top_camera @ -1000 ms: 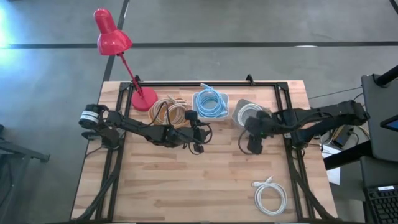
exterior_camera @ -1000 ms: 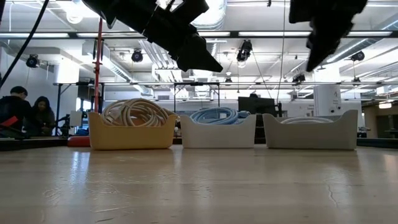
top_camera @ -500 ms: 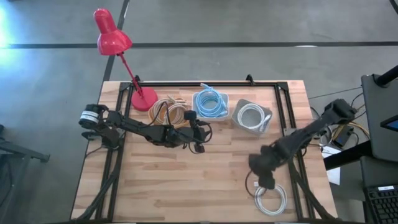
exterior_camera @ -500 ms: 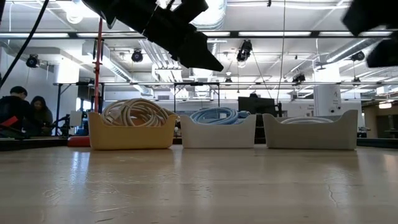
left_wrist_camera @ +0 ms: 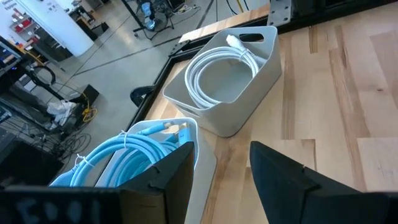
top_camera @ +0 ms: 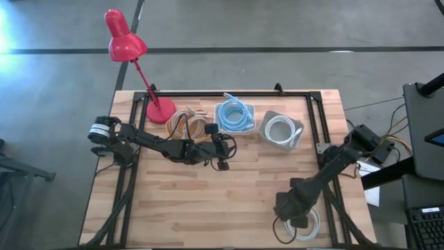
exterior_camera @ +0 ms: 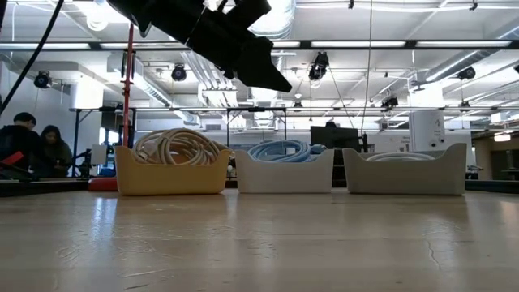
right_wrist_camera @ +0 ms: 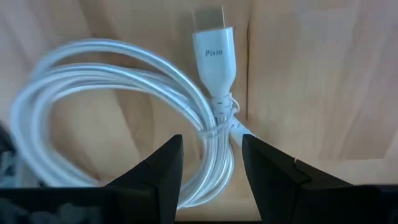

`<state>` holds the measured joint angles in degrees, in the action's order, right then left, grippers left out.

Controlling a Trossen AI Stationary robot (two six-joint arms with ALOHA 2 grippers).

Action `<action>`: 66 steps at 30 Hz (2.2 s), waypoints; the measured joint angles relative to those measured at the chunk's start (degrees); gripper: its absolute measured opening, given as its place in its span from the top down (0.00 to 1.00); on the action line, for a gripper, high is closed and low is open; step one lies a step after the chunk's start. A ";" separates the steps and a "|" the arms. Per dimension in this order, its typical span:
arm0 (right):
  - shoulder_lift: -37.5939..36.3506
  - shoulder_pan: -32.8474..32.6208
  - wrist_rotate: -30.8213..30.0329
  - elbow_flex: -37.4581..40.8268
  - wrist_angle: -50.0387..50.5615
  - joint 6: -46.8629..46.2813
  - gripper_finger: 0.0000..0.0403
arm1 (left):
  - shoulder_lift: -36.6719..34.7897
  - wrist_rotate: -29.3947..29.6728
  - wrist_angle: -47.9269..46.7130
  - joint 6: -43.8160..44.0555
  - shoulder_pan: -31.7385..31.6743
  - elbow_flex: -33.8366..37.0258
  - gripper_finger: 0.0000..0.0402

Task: Pick & Place USB Port
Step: Put the white usb cable into the grey bin

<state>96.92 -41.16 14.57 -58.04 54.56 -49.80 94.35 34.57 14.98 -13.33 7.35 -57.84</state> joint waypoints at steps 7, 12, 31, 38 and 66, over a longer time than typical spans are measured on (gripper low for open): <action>5.81 -0.79 0.18 -0.25 0.31 -0.07 0.60 | 0.00 0.01 0.00 0.35 0.02 0.00 0.56; 8.31 -0.94 0.38 -0.94 0.39 0.14 0.67 | 0.00 -0.03 -0.04 0.35 0.02 0.00 0.56; 2.25 -0.47 -16.71 -14.87 24.48 -8.40 0.86 | 0.00 -0.01 -0.09 -0.32 -0.02 0.02 0.56; -1.79 1.47 -47.80 -17.53 33.64 -14.97 0.86 | 0.00 0.02 0.59 -0.45 -0.14 0.02 0.56; -10.56 46.20 -62.06 1.26 28.29 -7.37 0.84 | 0.00 0.02 1.07 -0.41 -0.15 0.02 0.56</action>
<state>86.37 5.03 -47.49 -56.78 82.85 -57.17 94.35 34.59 16.05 -13.74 7.20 -57.82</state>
